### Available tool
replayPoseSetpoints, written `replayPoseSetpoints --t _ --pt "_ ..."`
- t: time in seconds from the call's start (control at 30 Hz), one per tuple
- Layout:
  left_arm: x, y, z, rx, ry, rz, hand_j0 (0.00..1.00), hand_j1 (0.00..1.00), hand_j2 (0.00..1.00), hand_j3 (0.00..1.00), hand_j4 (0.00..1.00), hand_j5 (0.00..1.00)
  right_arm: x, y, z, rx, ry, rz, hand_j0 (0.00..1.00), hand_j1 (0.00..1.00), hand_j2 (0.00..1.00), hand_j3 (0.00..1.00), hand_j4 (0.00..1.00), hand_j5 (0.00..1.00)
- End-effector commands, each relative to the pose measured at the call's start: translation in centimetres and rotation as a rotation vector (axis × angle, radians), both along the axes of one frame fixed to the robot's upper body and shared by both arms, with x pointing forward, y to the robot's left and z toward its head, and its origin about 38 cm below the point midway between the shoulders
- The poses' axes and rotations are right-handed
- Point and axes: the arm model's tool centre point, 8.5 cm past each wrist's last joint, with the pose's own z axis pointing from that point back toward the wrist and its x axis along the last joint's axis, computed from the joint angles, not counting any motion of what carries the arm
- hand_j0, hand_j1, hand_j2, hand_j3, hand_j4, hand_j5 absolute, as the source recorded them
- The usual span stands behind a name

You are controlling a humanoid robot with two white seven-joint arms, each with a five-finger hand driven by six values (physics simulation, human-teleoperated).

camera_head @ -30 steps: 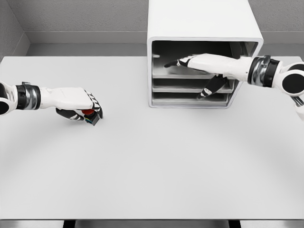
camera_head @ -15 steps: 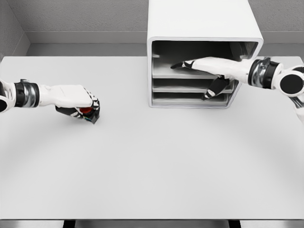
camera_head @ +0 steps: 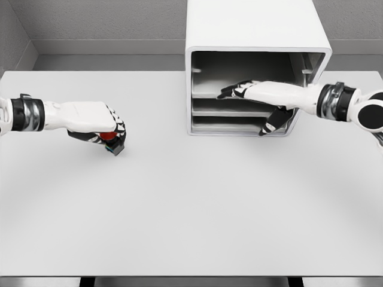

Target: Slide open multi-storey tabletop storage cabinets and put open load switch and slide close multi-storey tabletop storage cabinets

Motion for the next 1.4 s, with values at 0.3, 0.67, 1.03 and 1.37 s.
replayPoseSetpoints --t 0.3,0.67,1.03,1.37 --pt "0.0 0.0 0.2 -0.005 -0.001 0.003 0.51 0.51 0.51 0.51 0.51 0.51 -2.2 -1.7 1.4 -0.012 -0.052 0.039 1.00 1.00 1.00 1.00 1.00 1.00" --pt "0.1 0.0 0.5 -0.005 -0.007 0.001 0.51 0.51 0.51 0.51 0.51 0.51 -3.6 -0.3 1.8 -0.006 -0.078 0.123 1.00 1.00 1.00 1.00 1.00 1.00" --pt "-0.2 0.2 0.7 -0.001 -0.012 -0.001 0.51 0.51 0.51 0.51 0.51 0.51 -3.3 -2.9 4.3 0.061 -0.163 0.115 1.00 1.00 1.00 1.00 1.00 1.00" --pt "-0.1 0.2 0.7 -0.002 -0.012 -0.002 0.51 0.51 0.51 0.51 0.51 0.51 0.5 0.8 0.8 0.018 -0.037 0.048 1.00 1.00 1.00 1.00 1.00 1.00"
